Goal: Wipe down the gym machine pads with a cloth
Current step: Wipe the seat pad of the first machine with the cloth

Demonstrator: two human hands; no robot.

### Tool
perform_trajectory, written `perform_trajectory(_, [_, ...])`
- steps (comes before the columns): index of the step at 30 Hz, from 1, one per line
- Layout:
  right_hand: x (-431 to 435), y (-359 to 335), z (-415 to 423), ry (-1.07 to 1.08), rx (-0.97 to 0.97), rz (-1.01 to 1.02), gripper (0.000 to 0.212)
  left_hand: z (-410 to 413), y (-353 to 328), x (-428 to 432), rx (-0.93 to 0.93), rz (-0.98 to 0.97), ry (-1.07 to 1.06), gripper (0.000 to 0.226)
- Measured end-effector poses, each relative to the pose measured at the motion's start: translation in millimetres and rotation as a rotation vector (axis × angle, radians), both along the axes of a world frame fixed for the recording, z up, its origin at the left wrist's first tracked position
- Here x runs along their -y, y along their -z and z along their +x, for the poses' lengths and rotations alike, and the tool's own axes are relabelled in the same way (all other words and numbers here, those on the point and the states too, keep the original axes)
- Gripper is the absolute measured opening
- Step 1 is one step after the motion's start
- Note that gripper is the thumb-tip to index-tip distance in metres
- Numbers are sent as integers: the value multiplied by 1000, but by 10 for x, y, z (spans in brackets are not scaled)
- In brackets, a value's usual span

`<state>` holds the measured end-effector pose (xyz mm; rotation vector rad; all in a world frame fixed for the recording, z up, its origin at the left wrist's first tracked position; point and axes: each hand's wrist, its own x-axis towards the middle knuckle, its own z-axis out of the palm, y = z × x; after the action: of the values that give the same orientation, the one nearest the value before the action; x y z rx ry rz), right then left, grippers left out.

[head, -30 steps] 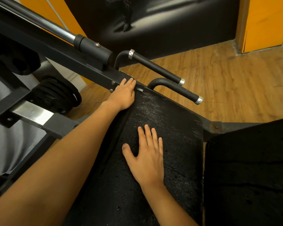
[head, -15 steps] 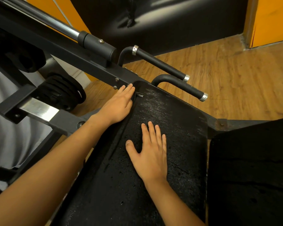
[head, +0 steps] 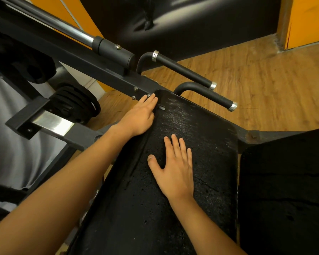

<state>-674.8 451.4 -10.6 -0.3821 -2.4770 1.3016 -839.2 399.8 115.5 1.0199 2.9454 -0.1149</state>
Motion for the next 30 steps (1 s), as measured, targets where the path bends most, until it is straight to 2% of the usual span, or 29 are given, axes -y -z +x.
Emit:
perform_trajectory(5, [1,-5,7,0,2,1,78,213,47,228,17,27,12,60])
perform_trajectory(8, [0,-2,4,-5,2,-8,78,149,-52,228,130,179,-53,55])
perform_trajectory(10, [-1,4,4,-4,-3,-14,78,61,-100,198,137,228,-102,54])
perform_trajectory(15, [-1,2,4,2,-9,-16,77,36,-31,106,168,218,-151,59])
perform_trajectory(23, [4,4,2,2,-4,-13,77,229,38,379,156,192,-71,61])
perform_trajectory(30, [-3,7,-1,-3,-6,-19,77,198,18,308,135,190,-96,60])
